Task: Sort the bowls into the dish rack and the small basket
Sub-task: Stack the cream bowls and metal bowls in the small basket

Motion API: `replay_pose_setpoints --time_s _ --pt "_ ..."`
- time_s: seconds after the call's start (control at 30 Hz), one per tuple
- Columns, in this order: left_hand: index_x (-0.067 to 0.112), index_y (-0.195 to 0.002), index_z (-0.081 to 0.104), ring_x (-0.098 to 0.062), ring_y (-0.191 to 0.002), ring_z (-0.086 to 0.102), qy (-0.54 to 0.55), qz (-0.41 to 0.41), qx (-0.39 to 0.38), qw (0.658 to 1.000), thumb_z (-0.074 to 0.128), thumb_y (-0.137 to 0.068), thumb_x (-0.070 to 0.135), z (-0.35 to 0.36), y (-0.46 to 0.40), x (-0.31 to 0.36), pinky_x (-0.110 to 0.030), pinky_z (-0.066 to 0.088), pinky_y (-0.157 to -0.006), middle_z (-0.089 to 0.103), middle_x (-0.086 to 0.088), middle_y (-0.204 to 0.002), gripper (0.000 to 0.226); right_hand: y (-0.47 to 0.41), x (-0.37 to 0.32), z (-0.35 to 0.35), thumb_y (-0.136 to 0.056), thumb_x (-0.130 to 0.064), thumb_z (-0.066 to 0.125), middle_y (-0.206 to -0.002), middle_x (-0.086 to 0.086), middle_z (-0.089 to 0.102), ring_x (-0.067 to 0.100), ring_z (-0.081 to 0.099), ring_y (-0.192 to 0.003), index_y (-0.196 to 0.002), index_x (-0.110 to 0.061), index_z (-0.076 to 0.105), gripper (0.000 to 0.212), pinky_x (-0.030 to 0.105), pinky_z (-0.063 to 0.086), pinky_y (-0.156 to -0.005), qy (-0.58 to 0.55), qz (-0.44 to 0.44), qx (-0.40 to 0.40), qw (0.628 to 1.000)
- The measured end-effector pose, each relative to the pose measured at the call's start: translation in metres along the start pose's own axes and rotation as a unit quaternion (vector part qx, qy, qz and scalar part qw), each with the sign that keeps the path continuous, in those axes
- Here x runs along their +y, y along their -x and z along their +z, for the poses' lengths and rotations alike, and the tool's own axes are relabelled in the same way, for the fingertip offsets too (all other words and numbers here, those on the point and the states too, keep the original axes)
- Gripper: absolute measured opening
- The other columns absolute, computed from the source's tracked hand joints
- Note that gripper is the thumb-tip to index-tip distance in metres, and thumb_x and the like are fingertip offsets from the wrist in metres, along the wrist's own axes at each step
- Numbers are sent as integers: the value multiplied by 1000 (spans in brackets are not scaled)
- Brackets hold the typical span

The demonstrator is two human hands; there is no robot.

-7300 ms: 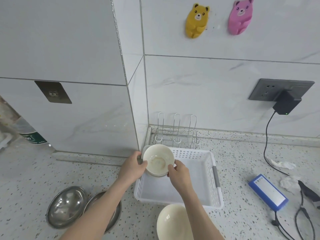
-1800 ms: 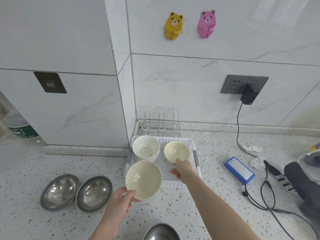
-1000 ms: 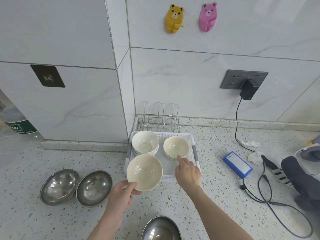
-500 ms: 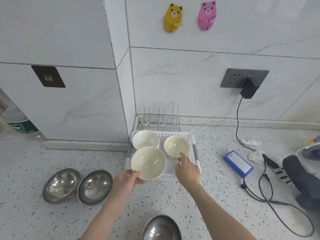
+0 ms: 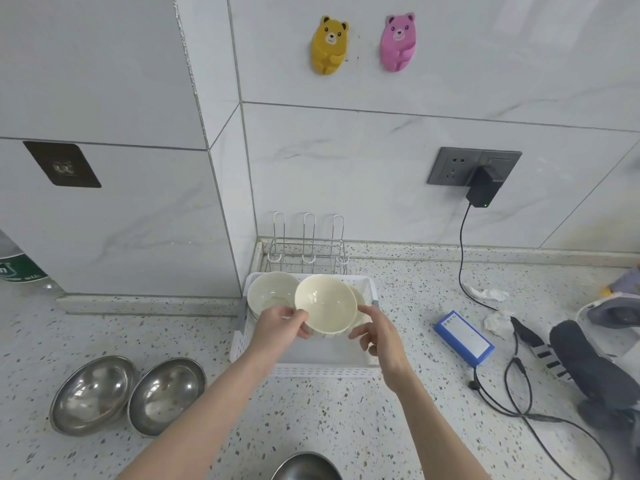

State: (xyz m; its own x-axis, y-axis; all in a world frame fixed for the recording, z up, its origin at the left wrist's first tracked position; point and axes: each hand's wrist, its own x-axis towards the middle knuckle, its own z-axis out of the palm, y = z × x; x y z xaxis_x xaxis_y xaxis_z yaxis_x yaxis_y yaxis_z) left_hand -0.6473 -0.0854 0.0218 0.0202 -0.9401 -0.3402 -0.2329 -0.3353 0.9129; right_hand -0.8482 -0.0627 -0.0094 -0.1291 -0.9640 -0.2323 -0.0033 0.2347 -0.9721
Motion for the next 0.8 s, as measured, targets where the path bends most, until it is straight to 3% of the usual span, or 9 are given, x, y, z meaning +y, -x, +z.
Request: replay_pose_setpoints --time_s 0.1,0.2,0.27,0.33,0.4,0.47,0.63,0.8 --pt "11 -80 72 2 -54 64 -6 3 -10 1000 59 -88 21 9 -8 4 -27 40 -62 75 2 -65 18 -6 -2 5 -99 -39 49 -73 3 69 4 46 -50 -118 -25 61 26 16 36 -47 1 8 5 1000" --pt "15 -80 70 3 -55 65 -12 10 -19 1000 60 -88 23 12 -14 4 -29 42 -64 74 4 -64 15 -12 -1 8 -95 -23 56 -71 1 70 2 59 -57 -120 -23 58 25 22 43 -57 53 11 27 998" --pt "17 -88 68 3 -56 65 -25 17 -29 999 62 -89 25 15 -19 4 -30 49 -67 75 6 -64 10 -18 -2 6 -91 -14 53 -74 4 72 9 65 -67 -119 -19 58 29 31 47 -64 106 14 37 994" --pt "15 -105 64 2 -63 69 -32 23 -31 999 64 -91 30 19 -23 3 -28 53 -75 77 3 -71 21 -24 -4 4 -89 -12 50 -74 6 72 9 64 -65 -115 -17 57 28 32 48 -64 140 21 48 989" --pt "20 -130 49 4 -62 67 -20 22 -27 999 64 -92 36 22 -26 4 -19 48 -62 77 -2 -91 44 -30 -6 3 -88 -13 48 -74 6 71 8 63 -60 -111 -15 57 25 30 49 -62 145 25 69 987" --pt "27 -141 39 8 -51 59 -4 16 -35 999 63 -93 39 25 -28 5 -12 42 -50 75 -3 -103 55 -36 -7 3 -88 -13 48 -74 8 70 11 63 -60 -107 -14 55 21 34 53 -66 148 25 95 984" --pt "31 -147 37 3 -52 57 -27 6 -84 996 60 -92 31 30 -27 1 -9 39 -47 71 0 -106 59 -47 -7 2 -88 -13 47 -82 10 69 18 67 -67 -107 -21 49 21 42 56 -74 179 35 109 977" --pt "41 -135 40 -5 -63 58 -25 -12 -112 993 58 -92 30 33 -22 -2 -14 39 -51 65 3 -100 48 -50 -1 5 -88 -15 48 -69 5 67 17 65 -67 -116 -12 53 29 31 48 -60 216 43 101 970"
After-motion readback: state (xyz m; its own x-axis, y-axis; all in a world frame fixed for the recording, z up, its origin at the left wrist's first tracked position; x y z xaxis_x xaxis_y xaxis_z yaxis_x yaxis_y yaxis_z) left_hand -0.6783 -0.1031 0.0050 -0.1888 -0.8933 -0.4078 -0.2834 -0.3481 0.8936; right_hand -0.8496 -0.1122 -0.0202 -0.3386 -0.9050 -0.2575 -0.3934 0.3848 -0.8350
